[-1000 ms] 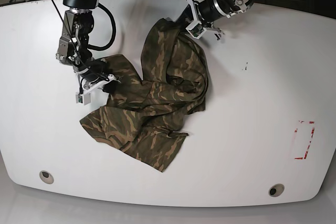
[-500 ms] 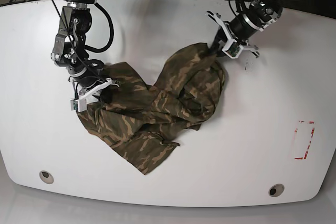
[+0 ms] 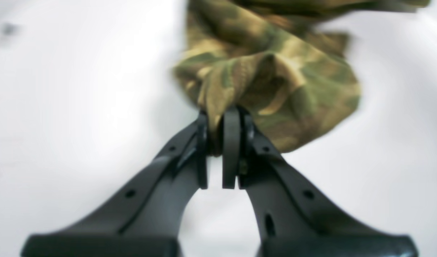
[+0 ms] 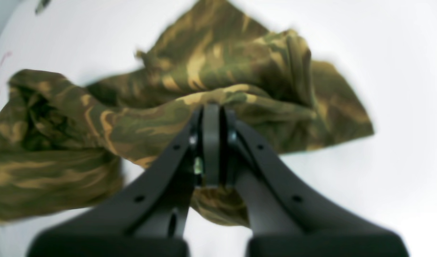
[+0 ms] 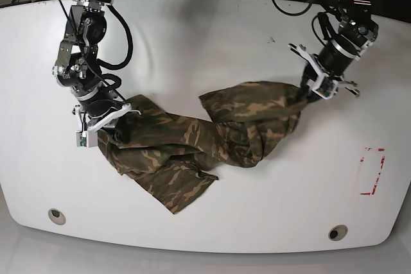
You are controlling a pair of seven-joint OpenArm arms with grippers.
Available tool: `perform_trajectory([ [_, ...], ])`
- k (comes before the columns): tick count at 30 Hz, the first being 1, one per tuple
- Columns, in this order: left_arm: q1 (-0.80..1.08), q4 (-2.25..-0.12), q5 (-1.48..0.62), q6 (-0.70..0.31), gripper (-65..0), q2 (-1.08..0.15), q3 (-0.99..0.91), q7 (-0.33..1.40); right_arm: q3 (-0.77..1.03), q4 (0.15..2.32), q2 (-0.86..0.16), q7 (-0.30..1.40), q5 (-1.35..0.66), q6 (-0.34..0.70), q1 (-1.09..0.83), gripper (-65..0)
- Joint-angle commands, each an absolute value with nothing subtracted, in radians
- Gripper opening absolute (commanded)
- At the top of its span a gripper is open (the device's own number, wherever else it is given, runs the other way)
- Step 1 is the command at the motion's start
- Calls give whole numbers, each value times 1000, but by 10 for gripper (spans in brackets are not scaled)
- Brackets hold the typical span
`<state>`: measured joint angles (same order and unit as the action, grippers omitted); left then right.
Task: Layout the t-shirt on the table in an organized manner, then fold the t-shirt properly
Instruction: 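Lift the shirt with both grippers, pulling them apart to stretch it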
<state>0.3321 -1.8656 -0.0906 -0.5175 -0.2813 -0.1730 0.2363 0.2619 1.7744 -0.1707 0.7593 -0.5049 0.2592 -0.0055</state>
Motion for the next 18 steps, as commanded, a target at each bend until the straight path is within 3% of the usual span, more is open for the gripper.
perform_trajectory([
  [1, 280, -1888, -107, -510, -627, -292, -219, 206, 265, 1825, -206, 736, -521, 263, 19, -650],
  [7, 186, -1890, -105, -510, -627, -312, -309, 206, 265, 1857, -251, 736, -522, 263, 38, -650],
  [18, -35, -1888, -105, -504, -627, -383, -312, 206, 265, 1854, -349, 736, -530, 263, 171, -650],
])
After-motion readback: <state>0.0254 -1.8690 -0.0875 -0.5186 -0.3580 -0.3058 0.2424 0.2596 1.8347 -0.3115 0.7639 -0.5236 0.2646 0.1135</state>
